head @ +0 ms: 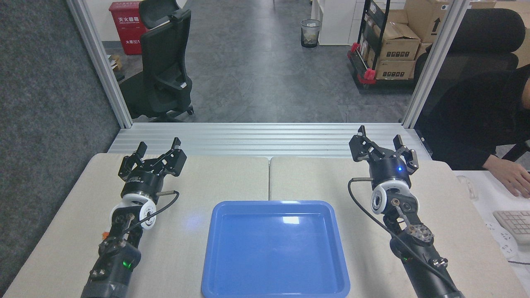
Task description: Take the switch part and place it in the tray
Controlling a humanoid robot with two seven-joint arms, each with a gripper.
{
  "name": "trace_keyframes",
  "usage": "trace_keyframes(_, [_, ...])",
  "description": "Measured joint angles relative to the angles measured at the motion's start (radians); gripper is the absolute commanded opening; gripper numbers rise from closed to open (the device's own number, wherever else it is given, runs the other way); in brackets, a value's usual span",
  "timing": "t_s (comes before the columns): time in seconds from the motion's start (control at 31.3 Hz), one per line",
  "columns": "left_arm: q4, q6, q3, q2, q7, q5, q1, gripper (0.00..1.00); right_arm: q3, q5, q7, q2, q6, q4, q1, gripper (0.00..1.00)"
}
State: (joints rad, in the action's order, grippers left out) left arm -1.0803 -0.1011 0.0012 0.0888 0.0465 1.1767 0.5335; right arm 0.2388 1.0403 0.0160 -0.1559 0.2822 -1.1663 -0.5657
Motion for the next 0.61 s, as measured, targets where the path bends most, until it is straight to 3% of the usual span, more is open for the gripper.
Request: trace_keyframes(0.61, [-0.015, 0.004, -0.001, 0.0, -0.014, -0.001, 0.0, 1.0, 0.0, 0.001, 0.002, -0.003, -0.001, 0.0, 0.0, 1.0])
